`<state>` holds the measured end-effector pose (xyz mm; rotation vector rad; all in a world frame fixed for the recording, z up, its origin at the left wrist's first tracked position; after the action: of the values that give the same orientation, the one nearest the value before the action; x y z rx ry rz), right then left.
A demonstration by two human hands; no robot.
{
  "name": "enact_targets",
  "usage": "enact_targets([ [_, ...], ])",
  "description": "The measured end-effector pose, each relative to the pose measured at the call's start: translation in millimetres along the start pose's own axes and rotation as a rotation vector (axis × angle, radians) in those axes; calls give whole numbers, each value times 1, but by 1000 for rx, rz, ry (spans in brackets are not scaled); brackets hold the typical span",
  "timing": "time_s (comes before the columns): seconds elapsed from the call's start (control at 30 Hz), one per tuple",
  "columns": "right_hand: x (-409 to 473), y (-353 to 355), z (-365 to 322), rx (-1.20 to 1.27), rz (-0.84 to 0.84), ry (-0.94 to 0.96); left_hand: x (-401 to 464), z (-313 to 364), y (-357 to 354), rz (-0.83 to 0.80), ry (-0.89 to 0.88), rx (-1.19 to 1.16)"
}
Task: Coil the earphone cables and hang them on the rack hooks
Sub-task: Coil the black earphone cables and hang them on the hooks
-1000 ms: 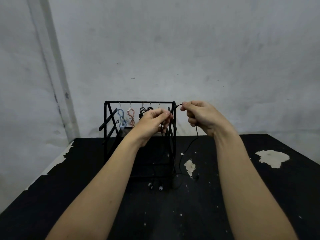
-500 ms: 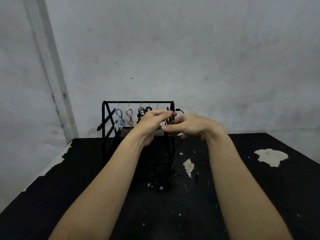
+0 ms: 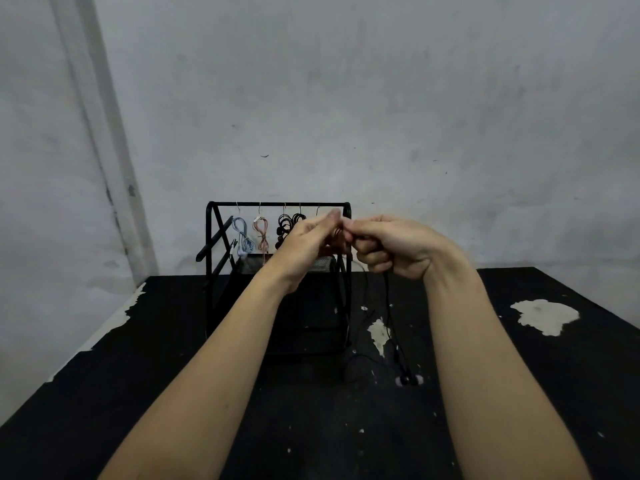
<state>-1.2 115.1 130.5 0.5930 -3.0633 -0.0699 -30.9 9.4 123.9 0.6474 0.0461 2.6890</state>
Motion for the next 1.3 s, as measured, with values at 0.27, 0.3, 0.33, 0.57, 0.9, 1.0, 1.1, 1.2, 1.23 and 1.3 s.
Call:
enact_targets([
  [0.27, -6, -2, 12, 131, -119, -16, 8, 3, 33, 276, -51, 4],
  [0.3, -8, -4, 12, 152, -147, -12, 8, 3, 40, 333, -54, 18],
  [0.33, -8, -6, 11, 168, -168, -5, 9, 1, 45, 374, -51, 68],
  [0.57, 7, -13, 11, 211, -99, -7, 8, -13, 26, 196, 0, 46],
  [0.9, 14, -11, 23, 169, -11, -102, 0, 4, 11, 57, -82, 81],
  [1.0, 14, -17, 27, 148, -34, -109, -1, -3, 1, -22, -6, 180],
  [1.1, 14, -14, 28, 160, -4, -91, -3, -12, -2, -85, 43, 234],
  [1.2, 12, -9, 26, 193, -5, -67, -6, -15, 2, -81, 67, 235],
  [1.23, 12, -8, 26, 217, -11, -62, -6, -16, 5, -62, 71, 189],
  [1.3, 11, -7, 26, 259, -32, -53, -5, -18, 13, 2, 79, 38],
])
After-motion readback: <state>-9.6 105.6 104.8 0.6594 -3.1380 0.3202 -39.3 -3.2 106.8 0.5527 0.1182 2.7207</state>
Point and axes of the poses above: each hand's wrist, its own x-axis towards the middle knuckle, its own y-axis out of the back of the hand, z = x × y, the point moved 8 cm from there along x, towards the middle knuckle, and after that the axes turned 6 degrees about x, right-handed, at the moved point
